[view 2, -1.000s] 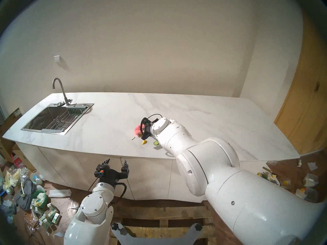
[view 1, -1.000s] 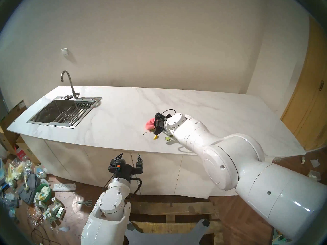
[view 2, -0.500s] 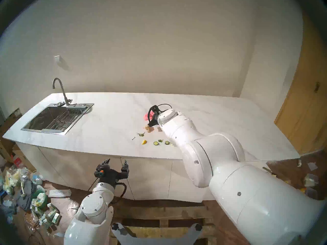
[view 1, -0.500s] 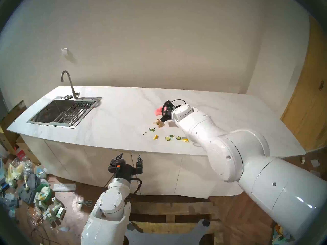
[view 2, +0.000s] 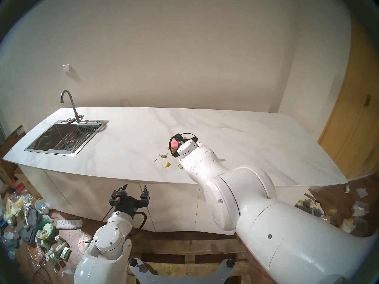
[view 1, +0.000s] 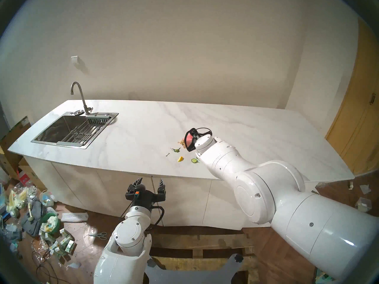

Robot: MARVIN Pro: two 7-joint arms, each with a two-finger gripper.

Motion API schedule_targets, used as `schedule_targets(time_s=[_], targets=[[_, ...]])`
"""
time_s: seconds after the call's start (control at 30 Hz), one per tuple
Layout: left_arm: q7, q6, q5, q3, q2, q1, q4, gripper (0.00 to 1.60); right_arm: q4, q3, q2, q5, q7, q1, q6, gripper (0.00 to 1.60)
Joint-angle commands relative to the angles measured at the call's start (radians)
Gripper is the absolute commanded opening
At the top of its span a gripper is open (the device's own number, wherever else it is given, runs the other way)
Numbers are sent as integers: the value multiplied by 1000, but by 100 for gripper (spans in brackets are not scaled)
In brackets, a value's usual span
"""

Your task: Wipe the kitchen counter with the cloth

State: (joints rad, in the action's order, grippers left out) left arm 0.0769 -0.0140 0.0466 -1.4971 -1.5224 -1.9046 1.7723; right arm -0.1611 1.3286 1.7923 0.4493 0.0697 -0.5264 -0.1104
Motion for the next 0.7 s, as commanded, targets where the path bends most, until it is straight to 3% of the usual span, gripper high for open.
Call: schedule_targets(time_s=[0.0,0.07,0.17,0.57,0.67], targets=[[-3,-6,0,2,1,5,29,160,-2,-24,22,17,-32,3,74,0],[-3,-6,0,2,1,5,29,160,-18,-21,17,11,-34,-14,115,0],[-3,-7,0,2,1,5,28,160,-40,-36,-3,16,-125,-20,153,0],[-2,-7,1,2,1,5,28,160,-87,-68,-72,22,-355,-27,328,0],[-2,-6,1,2,2,5,29,160,-104,-63,-77,21,-340,-38,355,0]])
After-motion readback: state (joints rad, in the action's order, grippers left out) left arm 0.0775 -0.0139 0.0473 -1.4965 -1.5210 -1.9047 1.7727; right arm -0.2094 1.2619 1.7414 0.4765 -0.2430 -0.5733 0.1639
